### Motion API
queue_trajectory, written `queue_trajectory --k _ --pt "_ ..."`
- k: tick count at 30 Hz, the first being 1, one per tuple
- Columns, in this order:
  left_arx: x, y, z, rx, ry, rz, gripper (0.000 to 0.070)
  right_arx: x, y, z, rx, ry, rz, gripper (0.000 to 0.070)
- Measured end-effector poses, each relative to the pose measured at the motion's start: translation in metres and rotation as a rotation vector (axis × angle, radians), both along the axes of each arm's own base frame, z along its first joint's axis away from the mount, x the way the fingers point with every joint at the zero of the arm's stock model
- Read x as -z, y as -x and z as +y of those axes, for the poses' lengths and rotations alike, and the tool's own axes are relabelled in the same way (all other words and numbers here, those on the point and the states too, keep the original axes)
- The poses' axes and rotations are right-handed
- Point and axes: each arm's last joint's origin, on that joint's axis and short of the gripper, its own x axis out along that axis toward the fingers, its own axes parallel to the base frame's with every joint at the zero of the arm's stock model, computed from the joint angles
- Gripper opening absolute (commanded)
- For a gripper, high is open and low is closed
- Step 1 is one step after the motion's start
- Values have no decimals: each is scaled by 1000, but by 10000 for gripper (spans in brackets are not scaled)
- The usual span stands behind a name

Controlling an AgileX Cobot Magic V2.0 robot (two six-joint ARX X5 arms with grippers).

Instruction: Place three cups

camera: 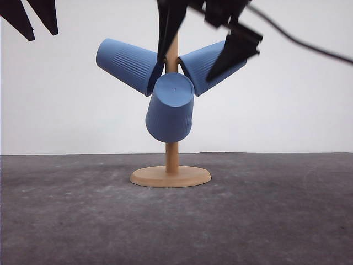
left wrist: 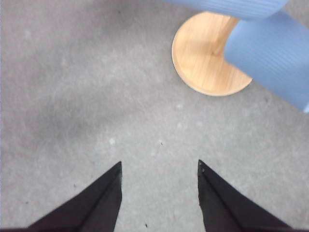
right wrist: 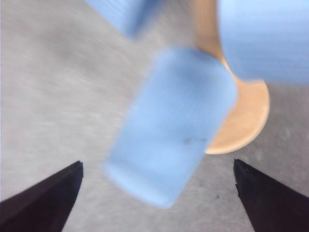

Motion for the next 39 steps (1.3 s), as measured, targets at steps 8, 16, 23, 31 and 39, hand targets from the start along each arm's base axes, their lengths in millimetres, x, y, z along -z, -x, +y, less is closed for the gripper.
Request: queue_trajectory --k 8,16,23,31,39 --pt "3 2 8 -27 -14 46 284 -27 24 -35 45 71 -47 700" --pt "4 -5 52 -215 -22 81 284 -59 56 -102 259 219 -170 700" --pt "9 -4 66 -271 -25 114 284 -58 98 -151 360 196 -238 700" --pt "39 18 63 -271 -23 172 284 -28 131 -172 390 194 -219 700" --pt "25 40 64 -278 10 58 5 -32 140 -174 360 179 -250 9"
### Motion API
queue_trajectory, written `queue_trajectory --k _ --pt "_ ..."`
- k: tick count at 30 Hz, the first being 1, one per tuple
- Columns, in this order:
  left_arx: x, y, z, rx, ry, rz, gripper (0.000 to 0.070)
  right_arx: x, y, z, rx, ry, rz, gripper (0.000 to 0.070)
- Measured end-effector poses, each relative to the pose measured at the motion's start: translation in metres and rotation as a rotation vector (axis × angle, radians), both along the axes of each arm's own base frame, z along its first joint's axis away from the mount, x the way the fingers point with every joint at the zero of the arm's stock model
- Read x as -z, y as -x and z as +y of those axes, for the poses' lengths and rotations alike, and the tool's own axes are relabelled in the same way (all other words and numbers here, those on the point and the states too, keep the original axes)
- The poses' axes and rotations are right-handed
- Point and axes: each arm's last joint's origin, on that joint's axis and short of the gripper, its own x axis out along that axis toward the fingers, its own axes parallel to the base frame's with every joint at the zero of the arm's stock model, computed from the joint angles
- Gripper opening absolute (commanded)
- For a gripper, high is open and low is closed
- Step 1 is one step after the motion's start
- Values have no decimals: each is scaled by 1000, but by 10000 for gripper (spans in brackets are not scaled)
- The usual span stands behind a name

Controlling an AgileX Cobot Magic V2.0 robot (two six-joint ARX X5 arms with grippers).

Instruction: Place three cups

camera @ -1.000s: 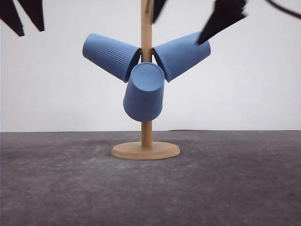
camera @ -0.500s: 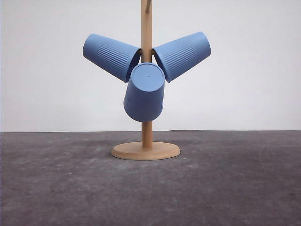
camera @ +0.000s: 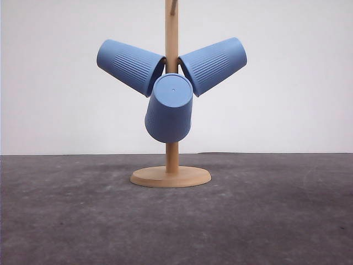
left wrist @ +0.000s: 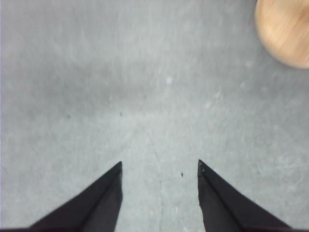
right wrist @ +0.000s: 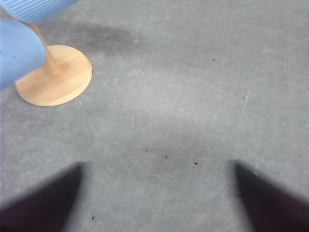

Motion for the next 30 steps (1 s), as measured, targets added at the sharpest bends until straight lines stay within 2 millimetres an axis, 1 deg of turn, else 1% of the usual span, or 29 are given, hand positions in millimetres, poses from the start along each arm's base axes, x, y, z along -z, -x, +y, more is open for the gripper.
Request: queue_trajectory --k 5,12,20,23,25,27,28,30 --pt "-4 6 0 5 6 -21 11 1 -3 1 -31 5 11 17" --pt "-4 6 0 -66 51 -16 12 0 -2 1 -26 0 3 17" --pt "-4 6 0 -83 61 -16 12 0 -2 1 -27 -1 2 17" --pt "-6 9 0 -83 63 -29 12 0 -2 1 -27 -1 2 17" --pt "-9 15 1 -78 65 -70 12 0 -2 1 -26 -1 2 17" --pt "-10 25 2 -60 64 -155 12 0 -2 1 -26 -1 2 17" --pt "-9 31 2 -54 66 -204 12 0 -2 1 -26 -1 2 17" --pt "1 42 4 -57 78 -322 12 0 -2 1 -27 0 2 17"
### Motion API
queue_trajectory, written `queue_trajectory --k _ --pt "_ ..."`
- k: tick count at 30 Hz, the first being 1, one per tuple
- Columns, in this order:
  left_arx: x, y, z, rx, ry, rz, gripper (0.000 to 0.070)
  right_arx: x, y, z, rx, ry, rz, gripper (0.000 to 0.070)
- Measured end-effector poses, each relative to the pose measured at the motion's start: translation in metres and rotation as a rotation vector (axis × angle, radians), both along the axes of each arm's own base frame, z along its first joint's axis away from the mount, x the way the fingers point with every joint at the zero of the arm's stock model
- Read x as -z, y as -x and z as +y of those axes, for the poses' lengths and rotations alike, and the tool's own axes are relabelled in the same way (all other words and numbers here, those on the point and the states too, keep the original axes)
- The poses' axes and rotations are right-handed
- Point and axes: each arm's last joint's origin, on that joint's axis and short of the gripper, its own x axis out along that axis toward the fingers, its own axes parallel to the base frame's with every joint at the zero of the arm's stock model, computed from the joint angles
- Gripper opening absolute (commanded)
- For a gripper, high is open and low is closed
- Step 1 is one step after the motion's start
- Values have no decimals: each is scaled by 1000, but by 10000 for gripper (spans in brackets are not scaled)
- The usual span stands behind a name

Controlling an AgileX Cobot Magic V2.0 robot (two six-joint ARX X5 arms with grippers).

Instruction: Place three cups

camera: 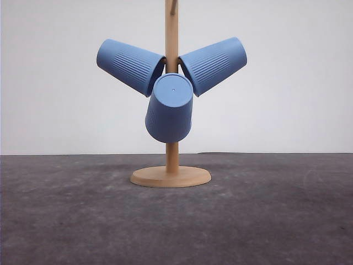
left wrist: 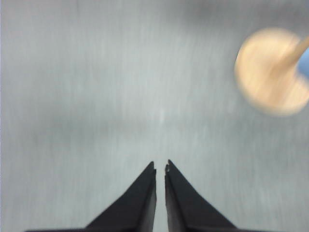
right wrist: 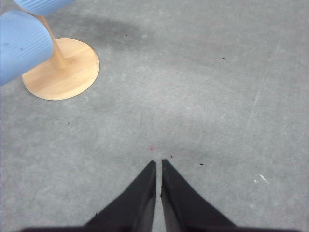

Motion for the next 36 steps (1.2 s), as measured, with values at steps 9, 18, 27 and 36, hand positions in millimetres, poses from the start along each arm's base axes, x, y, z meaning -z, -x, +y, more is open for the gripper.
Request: queue_trajectory --k 9,18,27,36 --pt "108 32 7 -48 42 -339 12 0 0 0 0 0 0 17" --pt "177 55 8 -47 70 -652 12 0 0 0 0 0 0 17" --pt "193 58 9 -80 62 -587 12 0 0 0 0 0 0 17" --pt "198 59 8 -84 68 -530 12 0 0 0 0 0 0 17"
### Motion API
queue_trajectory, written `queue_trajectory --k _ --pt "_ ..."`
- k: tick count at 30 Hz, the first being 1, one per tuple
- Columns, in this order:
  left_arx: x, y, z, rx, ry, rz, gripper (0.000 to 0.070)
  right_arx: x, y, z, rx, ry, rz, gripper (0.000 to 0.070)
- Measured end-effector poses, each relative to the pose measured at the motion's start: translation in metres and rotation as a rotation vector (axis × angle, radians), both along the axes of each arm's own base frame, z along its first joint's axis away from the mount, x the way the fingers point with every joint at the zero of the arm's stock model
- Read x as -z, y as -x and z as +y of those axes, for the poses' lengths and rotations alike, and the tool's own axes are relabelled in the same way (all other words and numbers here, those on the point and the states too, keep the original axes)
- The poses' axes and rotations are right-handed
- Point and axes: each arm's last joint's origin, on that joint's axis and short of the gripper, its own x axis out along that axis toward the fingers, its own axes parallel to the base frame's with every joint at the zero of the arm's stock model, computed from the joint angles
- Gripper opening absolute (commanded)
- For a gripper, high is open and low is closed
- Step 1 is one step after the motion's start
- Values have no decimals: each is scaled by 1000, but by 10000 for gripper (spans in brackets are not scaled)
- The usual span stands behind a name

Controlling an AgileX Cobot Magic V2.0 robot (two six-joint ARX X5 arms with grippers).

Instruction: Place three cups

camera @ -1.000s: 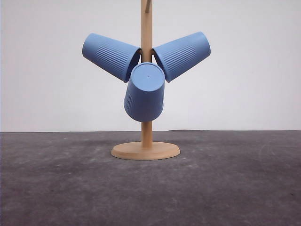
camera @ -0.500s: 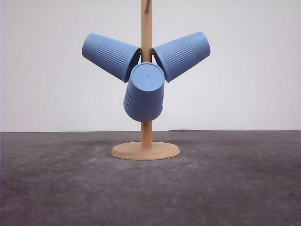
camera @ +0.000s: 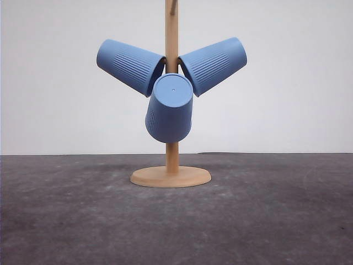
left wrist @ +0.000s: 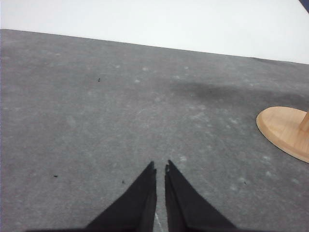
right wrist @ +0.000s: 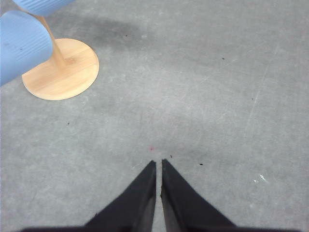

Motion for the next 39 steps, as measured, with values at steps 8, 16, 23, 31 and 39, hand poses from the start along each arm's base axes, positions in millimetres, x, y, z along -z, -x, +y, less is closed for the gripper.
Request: queue_trajectory --k 8,16,23,31,39 --pt "0 0 0 0 2 0 12 0 0 0 0 0 0 17" --pt "0 0 0 0 2 0 12 0 0 0 0 0 -1 17" --pt "0 0 0 0 2 0 12 10 3 -13 42 -45 -278 17" --pt "0 0 0 0 2 0 12 112 13 -22 37 -73 -659 17" --pt "0 0 0 0 2 0 12 198 18 -22 42 -51 -605 17"
